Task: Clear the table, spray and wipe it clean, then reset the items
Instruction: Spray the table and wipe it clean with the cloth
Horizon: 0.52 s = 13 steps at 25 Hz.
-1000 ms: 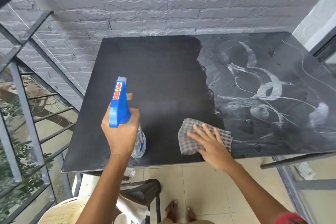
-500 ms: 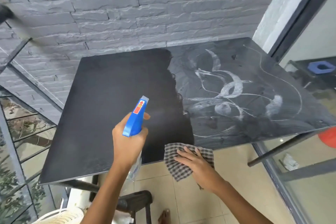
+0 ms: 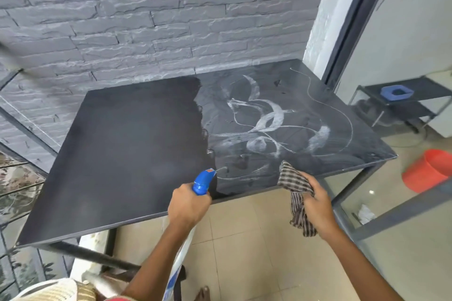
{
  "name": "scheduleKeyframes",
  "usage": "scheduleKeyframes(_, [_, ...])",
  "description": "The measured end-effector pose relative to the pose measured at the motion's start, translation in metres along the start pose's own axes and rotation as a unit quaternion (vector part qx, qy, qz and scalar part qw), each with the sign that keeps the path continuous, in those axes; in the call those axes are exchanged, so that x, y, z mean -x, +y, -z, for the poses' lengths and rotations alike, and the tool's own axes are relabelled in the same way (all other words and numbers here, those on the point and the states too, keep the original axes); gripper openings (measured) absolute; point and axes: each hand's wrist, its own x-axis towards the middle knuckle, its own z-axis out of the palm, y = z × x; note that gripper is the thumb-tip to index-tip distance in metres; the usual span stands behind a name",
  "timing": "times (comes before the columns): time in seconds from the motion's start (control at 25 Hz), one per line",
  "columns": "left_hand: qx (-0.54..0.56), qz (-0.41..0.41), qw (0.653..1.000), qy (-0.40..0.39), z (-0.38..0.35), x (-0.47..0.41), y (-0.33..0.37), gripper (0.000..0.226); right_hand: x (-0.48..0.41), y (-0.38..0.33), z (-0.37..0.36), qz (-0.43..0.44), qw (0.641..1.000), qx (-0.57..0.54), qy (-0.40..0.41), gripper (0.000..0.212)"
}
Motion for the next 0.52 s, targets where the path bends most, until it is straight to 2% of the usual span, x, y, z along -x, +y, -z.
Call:
scheduleKeyframes(0.2, [-0.01, 0.016, 0.999, 0.027, -0.01, 0.011, 0.009, 0.016, -0.011, -0.012, 0.028, 0.016, 0.999, -0.021, 0.018, 0.048])
scheduleKeyframes(0.4, [0.06, 0.022, 0.998, 0.029, -0.004, -0.001, 0.031, 0.013, -0.03, -0.034, 0.028, 0.052, 0.998, -0.031, -0.003, 0.049])
scheduleKeyframes(0.52, [0.066, 0.018, 0.997, 0.039, 0.001, -0.019, 0.05, 0.012, -0.047, -0.049, 0.022, 0.074, 0.996, -0.04, -0.016, 0.05])
